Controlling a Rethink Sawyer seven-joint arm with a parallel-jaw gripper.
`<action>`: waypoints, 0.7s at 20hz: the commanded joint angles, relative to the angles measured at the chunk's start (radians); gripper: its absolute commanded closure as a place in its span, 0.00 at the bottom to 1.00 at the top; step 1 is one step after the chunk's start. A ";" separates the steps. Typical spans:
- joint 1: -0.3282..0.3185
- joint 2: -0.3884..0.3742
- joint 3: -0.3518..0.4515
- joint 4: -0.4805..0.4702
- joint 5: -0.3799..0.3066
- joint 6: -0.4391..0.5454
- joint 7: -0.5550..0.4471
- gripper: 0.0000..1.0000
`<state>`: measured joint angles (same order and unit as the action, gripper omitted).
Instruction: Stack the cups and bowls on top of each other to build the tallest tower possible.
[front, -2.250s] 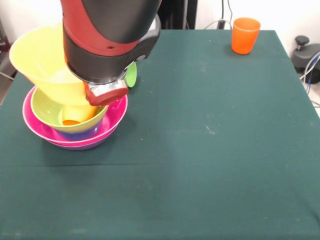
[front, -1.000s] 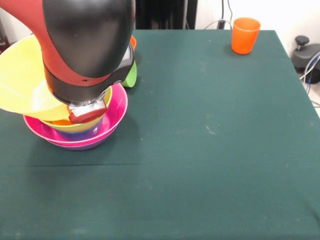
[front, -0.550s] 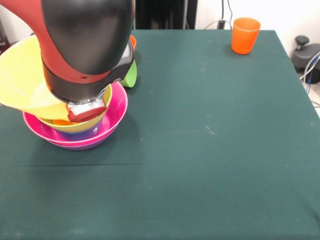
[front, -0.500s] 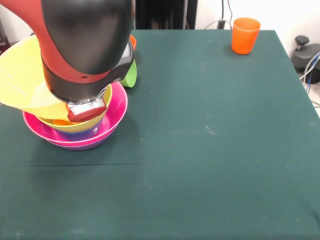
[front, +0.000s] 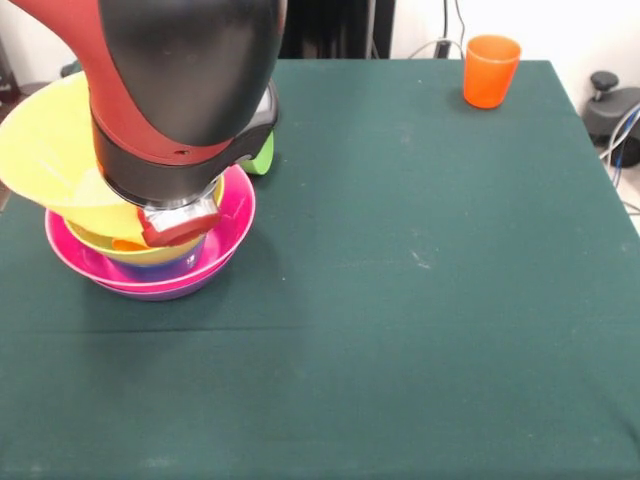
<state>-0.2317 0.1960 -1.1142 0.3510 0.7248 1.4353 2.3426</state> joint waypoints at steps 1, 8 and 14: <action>-0.012 0.040 0.023 -0.074 0.023 0.108 0.108 1.00; -0.002 0.053 0.024 -0.064 0.027 0.080 0.116 1.00; 0.004 0.056 0.022 -0.056 0.017 0.079 0.114 1.00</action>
<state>-0.2322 0.2103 -1.1267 0.3187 0.7448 1.4366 2.3426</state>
